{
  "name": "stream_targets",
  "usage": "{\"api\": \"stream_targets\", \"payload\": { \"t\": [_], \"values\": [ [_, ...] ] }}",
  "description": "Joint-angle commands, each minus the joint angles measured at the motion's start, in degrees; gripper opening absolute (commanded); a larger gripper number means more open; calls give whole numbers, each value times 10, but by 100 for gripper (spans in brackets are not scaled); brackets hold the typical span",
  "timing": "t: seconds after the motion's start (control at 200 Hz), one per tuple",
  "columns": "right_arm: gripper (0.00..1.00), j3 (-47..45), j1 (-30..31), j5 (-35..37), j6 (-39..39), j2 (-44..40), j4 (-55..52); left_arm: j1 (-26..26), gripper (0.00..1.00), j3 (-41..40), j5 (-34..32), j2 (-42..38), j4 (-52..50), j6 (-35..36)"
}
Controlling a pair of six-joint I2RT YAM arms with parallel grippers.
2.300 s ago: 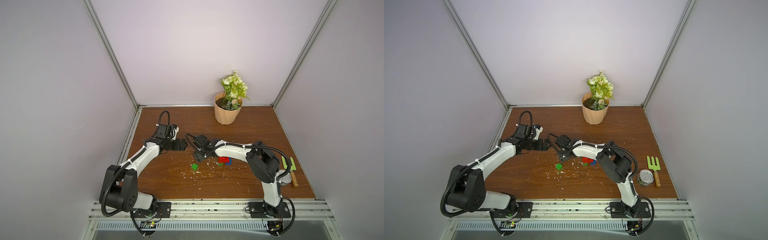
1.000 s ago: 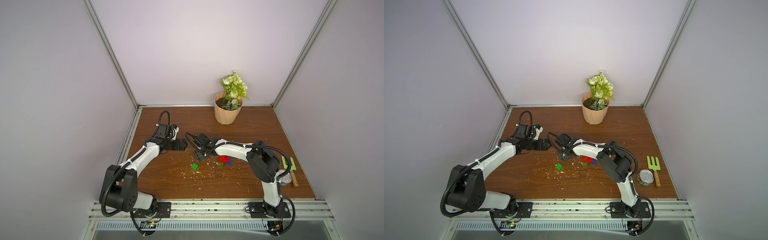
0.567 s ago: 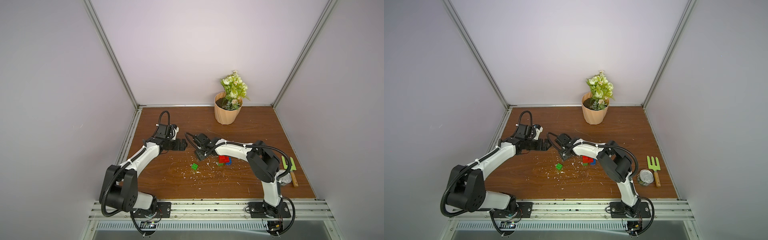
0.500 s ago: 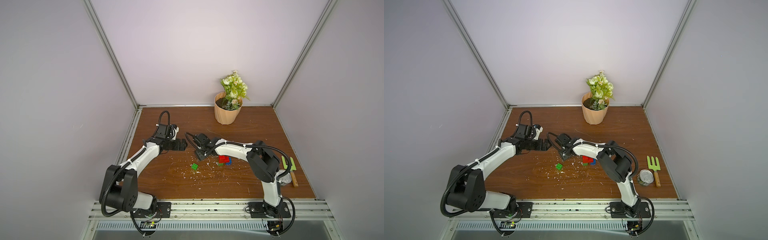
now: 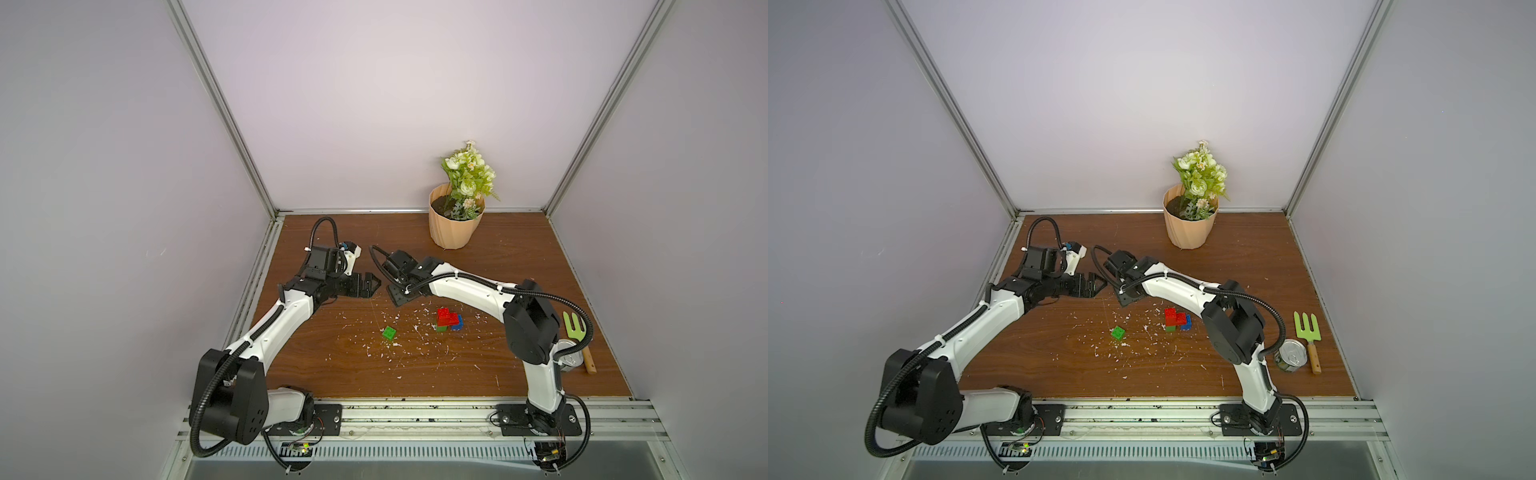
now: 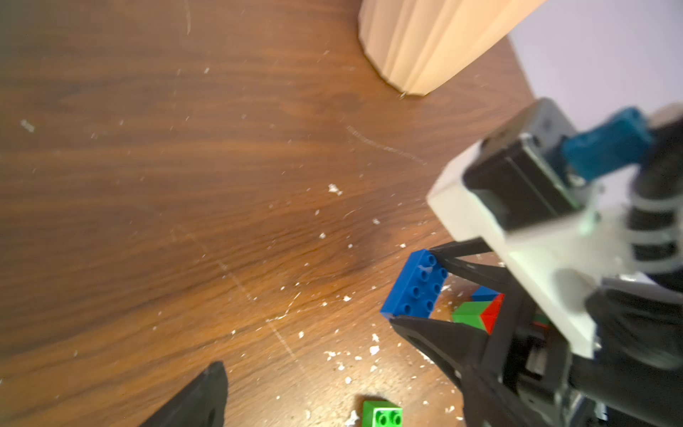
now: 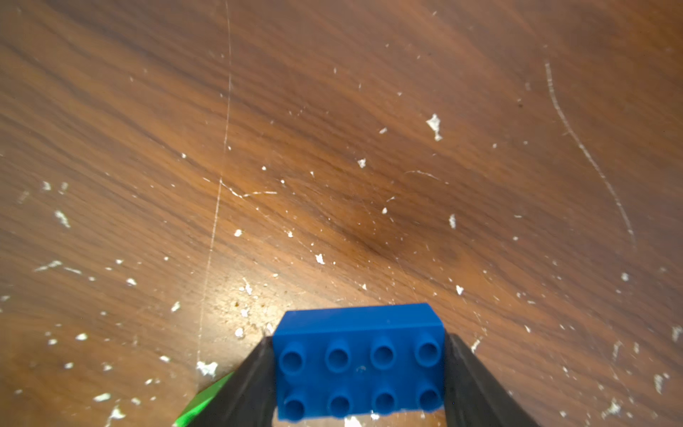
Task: Assemble a giraffe with lego
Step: Pick up the lego brick from the center of the board.
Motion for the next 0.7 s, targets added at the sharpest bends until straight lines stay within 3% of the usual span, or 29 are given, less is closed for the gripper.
{"api": "stream_targets", "payload": {
  "t": [0.0,0.696],
  "values": [
    [57,28,-2,23,59,-41,-92,-2,99,-8,41,-14,20,3],
    [57,-66,-3,22,199,-210,-173,-34,99,-8,55,-27,23,9]
  ]
}}
